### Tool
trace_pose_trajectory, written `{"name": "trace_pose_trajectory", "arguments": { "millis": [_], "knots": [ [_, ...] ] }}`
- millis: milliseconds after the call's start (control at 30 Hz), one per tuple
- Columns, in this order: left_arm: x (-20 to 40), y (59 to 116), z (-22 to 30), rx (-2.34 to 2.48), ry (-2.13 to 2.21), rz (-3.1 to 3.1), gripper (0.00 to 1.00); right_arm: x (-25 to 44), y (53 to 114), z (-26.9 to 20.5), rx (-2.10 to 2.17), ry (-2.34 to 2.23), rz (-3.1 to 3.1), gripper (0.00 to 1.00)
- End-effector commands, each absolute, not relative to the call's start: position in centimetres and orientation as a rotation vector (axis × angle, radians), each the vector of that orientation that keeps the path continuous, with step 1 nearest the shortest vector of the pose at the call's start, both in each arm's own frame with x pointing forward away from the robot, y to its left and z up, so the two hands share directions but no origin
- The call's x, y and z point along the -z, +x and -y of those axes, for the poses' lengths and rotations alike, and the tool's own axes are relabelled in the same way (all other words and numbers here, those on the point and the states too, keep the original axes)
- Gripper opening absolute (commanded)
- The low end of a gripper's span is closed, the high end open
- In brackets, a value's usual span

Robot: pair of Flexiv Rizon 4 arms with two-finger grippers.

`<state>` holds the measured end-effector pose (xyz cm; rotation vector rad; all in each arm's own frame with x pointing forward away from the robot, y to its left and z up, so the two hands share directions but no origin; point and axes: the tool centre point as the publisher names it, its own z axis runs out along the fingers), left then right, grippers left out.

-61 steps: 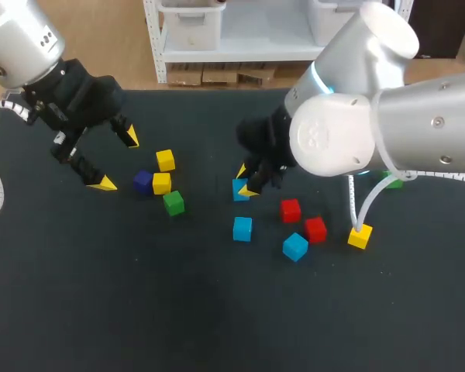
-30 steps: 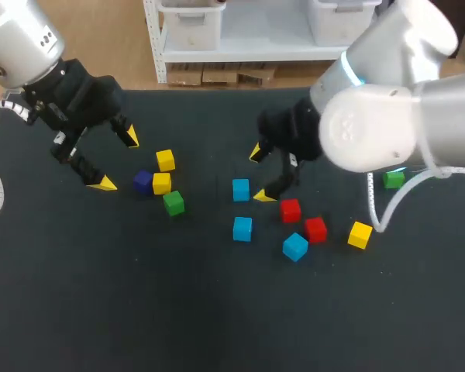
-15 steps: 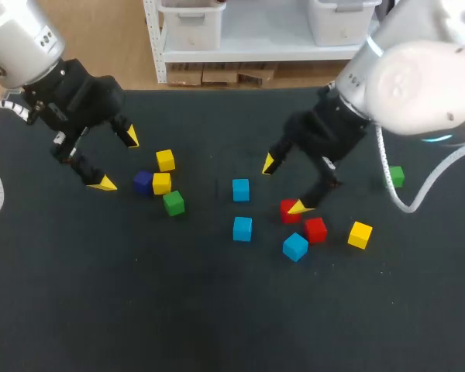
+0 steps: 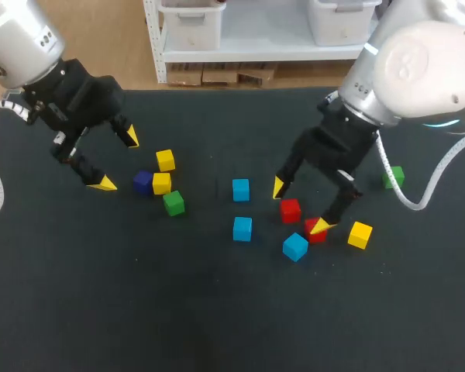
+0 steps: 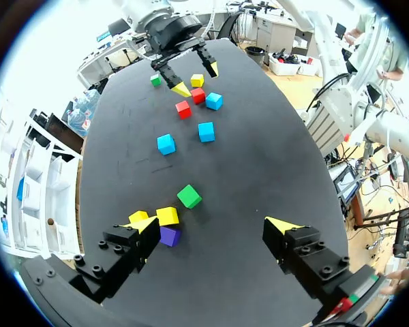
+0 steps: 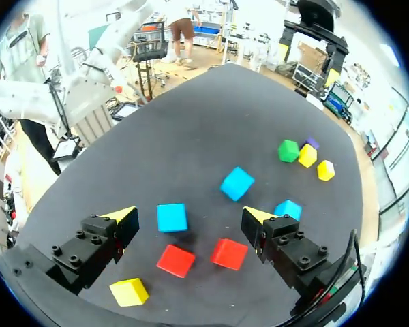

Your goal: Place the blue cubes, place green cubes on the blue cubes, place the yellow cubes on the green cubes, then place the red cubes on the yellow cubes, and place purple cube on the red cubes.

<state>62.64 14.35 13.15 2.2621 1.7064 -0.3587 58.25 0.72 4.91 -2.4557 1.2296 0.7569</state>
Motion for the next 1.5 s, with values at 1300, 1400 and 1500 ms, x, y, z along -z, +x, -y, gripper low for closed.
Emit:
{"name": "trace_pose_trajectory", "arguments": {
  "millis": [1300, 1400, 1500],
  "knots": [
    [-13.1, 62.6, -14.4, 0.357, 2.262, -1.703, 1.00, 0.3, 56.6, -0.7, -0.786, -2.514, -1.193, 0.00],
    [-13.1, 62.6, -14.4, 0.357, 2.262, -1.703, 1.00, 0.1, 56.6, -0.6, -0.781, -2.496, -1.227, 0.00],
    [-13.1, 62.6, -14.4, 0.357, 2.262, -1.703, 1.00, -0.4, 56.9, -0.8, -0.788, -2.435, -1.304, 0.00]
  ]
}}
